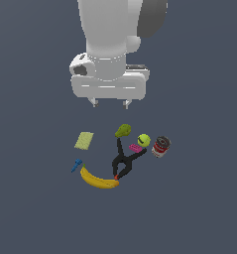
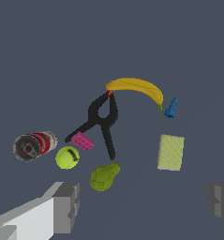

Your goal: Pick up a designated object from a clutter of objects.

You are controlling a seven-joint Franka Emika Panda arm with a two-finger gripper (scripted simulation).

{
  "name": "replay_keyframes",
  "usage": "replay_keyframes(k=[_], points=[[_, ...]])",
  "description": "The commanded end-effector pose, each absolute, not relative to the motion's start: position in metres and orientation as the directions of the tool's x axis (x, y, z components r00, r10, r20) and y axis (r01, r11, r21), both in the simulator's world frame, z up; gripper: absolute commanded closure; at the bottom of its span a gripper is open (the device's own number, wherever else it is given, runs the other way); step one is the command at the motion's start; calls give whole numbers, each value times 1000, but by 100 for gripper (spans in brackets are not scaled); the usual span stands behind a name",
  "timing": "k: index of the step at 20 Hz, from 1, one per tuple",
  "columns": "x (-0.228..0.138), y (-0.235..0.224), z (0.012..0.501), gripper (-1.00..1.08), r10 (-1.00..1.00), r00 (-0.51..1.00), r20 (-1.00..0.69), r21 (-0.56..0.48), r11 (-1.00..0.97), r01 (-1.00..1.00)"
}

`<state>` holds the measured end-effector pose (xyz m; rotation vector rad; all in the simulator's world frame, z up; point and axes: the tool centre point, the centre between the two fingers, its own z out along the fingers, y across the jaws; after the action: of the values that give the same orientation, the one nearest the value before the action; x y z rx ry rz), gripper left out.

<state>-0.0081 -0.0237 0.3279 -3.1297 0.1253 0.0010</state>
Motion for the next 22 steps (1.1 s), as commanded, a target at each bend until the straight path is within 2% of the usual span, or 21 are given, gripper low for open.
replay_keyframes(k=[1,11,22], points=[[-8,-23,327,-92,-77,997,-1,-9,-997,-77],[7,24,283,-92,92,996,-3,12,-996,92],[7,146,179,-92,478,878,-7,18,-878,478]])
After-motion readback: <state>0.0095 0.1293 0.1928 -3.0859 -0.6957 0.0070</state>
